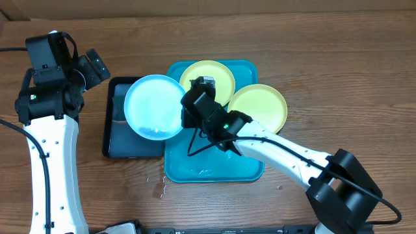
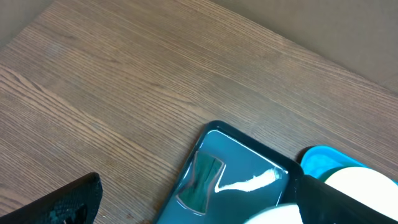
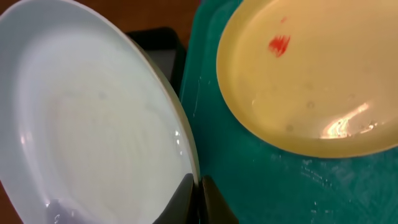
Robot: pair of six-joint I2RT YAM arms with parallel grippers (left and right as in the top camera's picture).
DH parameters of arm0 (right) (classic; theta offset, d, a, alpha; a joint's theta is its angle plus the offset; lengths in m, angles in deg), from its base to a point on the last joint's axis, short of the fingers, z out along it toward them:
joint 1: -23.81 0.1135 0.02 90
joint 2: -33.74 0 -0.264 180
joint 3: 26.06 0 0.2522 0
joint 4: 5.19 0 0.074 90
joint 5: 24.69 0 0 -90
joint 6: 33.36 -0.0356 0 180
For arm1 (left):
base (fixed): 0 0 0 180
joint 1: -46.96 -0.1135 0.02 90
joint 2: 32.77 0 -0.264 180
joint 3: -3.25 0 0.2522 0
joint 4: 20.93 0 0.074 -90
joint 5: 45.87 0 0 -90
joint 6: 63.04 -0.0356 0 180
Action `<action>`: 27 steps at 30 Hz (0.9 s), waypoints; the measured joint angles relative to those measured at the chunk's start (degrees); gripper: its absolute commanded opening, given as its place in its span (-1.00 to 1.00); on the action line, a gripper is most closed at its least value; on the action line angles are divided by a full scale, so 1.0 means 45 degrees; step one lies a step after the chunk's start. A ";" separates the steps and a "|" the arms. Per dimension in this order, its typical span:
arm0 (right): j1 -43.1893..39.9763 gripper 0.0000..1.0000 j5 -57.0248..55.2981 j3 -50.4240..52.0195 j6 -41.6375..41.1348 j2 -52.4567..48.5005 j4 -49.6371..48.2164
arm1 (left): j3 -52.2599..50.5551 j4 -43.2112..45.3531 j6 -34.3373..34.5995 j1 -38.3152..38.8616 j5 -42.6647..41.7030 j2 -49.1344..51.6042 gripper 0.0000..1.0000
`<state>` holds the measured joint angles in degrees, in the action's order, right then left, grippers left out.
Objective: Clean dirty plates on tray and stack at the side
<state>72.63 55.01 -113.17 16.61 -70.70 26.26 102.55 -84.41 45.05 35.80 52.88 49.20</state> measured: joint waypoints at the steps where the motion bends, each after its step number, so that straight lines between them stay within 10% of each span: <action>1: 0.0053 -0.92 -0.0155 0.0000 0.0063 0.0000 -0.0126 | 0.0000 0.0000 0.0000 0.0000 0.0000 0.0000 1.00; 27: 0.1583 -0.92 -0.2691 -0.0097 0.4711 -0.1535 -0.5202 | 0.0000 0.0000 0.0000 0.0000 0.0000 0.0000 1.00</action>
<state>79.75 42.90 -113.60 37.81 -77.61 2.86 102.55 -84.41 45.05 35.80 52.88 49.20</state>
